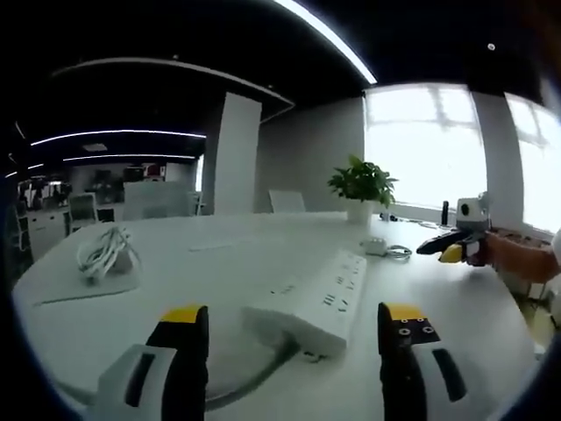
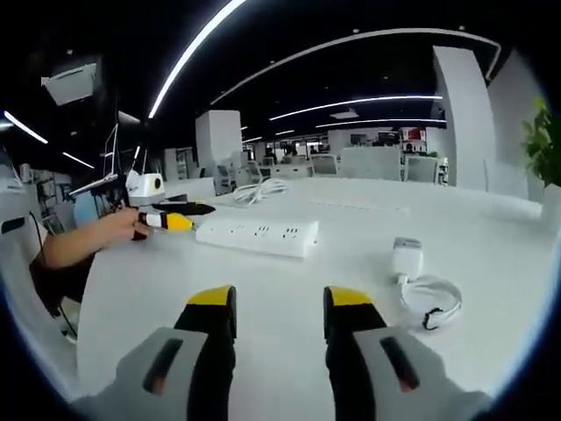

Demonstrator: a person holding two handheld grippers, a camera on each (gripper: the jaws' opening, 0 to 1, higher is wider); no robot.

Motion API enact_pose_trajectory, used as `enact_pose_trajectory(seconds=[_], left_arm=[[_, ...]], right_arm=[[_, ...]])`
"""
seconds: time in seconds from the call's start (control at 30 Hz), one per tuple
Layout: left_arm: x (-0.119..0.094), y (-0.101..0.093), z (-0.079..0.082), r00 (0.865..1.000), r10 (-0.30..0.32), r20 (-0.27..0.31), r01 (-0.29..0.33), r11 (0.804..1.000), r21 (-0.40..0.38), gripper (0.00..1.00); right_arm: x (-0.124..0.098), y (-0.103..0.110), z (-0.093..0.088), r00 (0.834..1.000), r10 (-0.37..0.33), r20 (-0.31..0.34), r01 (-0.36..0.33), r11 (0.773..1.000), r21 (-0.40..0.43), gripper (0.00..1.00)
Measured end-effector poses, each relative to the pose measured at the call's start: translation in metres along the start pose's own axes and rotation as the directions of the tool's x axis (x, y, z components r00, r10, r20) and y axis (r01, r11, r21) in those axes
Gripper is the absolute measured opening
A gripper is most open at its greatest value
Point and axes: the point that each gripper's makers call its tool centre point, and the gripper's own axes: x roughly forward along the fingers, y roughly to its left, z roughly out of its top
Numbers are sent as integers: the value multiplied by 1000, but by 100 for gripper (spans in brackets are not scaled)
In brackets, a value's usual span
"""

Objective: Straighten the power strip on the desk, plug the charger into it

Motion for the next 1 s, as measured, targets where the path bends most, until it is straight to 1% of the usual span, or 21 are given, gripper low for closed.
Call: enact_pose_trajectory(seconds=[0.07,0.2,0.27,0.37,0.43,0.57,0.7,0.8,0.9,1.0], left_arm=[[-1,0,-2,1000,1,-8,-1,1000,6,80],[-4,1,-1,1000,-1,5,1,1000,7,79],[-4,3,-2,1000,2,6,-2,1000,9,78],[-5,4,-4,1000,0,0,0,1000,22,76],[-8,8,-2,1000,6,14,-6,1000,25,75],[-8,9,0,1000,9,23,-9,1000,14,75],[-6,7,-6,1000,6,-2,-6,999,49,75],[-6,7,-8,1000,3,-10,-3,998,61,75],[-8,9,-7,1000,-6,-4,6,999,45,75],[-9,12,-6,1000,4,1,-4,1000,29,72]], right_arm=[[2,-1,-2,1000,1,4,-1,1000,9,39],[5,-3,-6,1000,-1,10,1,1000,19,39],[6,-4,-7,1000,-3,7,3,1000,11,39],[9,-9,-5,999,-27,20,27,999,-16,38],[12,-10,-5,999,-32,21,32,999,-21,38],[14,-10,-5,999,-26,25,27,999,-29,38],[16,-11,-3,999,-27,32,28,999,-35,38],[17,-14,-5,999,-41,21,42,999,-28,37],[18,-14,-5,999,-39,16,40,999,-30,37],[19,-13,-5,999,-34,15,35,999,-31,37]])
